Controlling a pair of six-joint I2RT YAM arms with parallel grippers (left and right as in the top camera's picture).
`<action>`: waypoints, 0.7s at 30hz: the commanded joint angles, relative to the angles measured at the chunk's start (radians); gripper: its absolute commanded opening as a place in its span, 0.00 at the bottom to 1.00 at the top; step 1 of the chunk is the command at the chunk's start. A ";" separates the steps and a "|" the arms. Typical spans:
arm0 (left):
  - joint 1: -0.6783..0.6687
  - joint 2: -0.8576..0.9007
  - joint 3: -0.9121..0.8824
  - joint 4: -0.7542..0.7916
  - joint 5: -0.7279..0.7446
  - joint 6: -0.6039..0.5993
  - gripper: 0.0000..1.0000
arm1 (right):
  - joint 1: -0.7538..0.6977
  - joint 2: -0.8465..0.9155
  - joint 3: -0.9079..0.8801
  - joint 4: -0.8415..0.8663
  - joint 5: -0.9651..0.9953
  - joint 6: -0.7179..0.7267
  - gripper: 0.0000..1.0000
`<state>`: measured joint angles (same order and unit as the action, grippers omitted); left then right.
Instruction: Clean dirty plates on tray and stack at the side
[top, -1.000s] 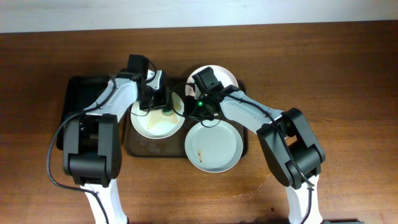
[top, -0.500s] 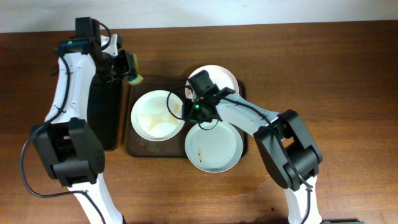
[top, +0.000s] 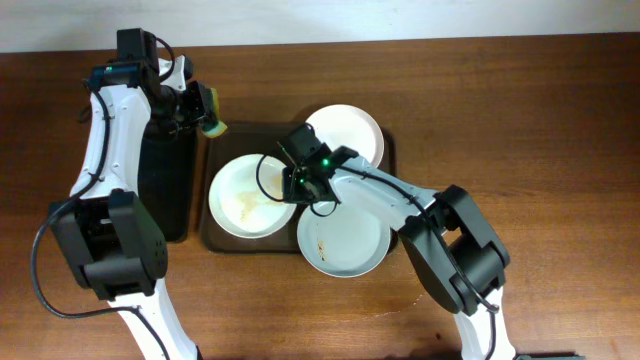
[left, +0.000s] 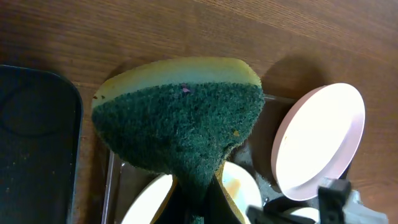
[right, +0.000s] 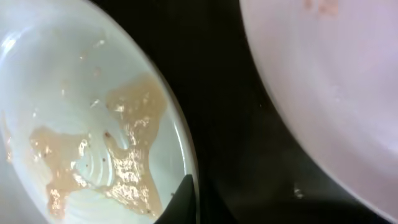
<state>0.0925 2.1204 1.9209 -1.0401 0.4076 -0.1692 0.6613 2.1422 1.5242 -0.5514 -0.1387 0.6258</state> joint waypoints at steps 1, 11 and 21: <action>0.009 -0.006 0.015 -0.001 -0.009 0.013 0.01 | 0.000 -0.117 0.124 -0.096 0.065 -0.108 0.04; 0.036 -0.006 0.015 0.005 -0.012 0.013 0.01 | 0.007 -0.206 0.236 -0.299 0.383 -0.202 0.04; 0.111 -0.006 0.015 0.010 -0.012 0.013 0.01 | 0.207 -0.206 0.236 -0.315 1.112 -0.203 0.04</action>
<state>0.1902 2.1204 1.9209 -1.0325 0.3992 -0.1692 0.8005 1.9430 1.7504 -0.8711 0.6563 0.4202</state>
